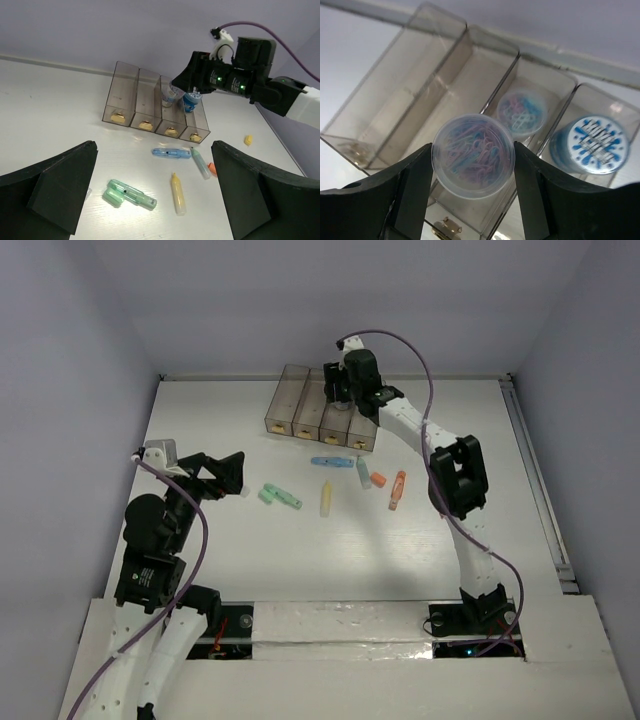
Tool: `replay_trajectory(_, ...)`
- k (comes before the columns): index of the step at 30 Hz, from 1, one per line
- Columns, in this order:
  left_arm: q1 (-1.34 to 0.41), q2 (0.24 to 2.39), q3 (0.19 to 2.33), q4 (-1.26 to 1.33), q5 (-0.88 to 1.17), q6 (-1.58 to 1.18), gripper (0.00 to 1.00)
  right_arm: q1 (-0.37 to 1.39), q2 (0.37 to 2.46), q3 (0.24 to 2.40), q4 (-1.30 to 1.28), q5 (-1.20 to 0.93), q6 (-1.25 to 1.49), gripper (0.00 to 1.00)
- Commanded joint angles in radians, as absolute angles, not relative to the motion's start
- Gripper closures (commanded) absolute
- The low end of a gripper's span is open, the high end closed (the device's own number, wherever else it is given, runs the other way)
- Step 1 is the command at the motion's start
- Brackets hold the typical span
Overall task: Sort the stationery into containers
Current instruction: Place the stationery in the storage box.
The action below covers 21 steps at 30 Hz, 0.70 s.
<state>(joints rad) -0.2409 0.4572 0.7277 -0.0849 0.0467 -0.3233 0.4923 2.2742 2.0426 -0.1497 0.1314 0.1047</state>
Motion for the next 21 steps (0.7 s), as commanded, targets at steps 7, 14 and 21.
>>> replay_trajectory(7,-0.245,0.477,0.726,-0.023,0.063,-0.322,0.01,0.499,2.273,1.997,-0.118,0.072,0.141,0.64)
replay_trajectory(14,-0.245,0.474,0.724,-0.023,0.063,-0.324,0.01,0.499,2.289,1.963,-0.109,0.074,0.153,0.53)
replay_trajectory(21,-0.245,0.472,0.724,-0.023,0.063,-0.322,0.01,0.499,2.28,2.005,-0.129,0.081,0.132,0.01)
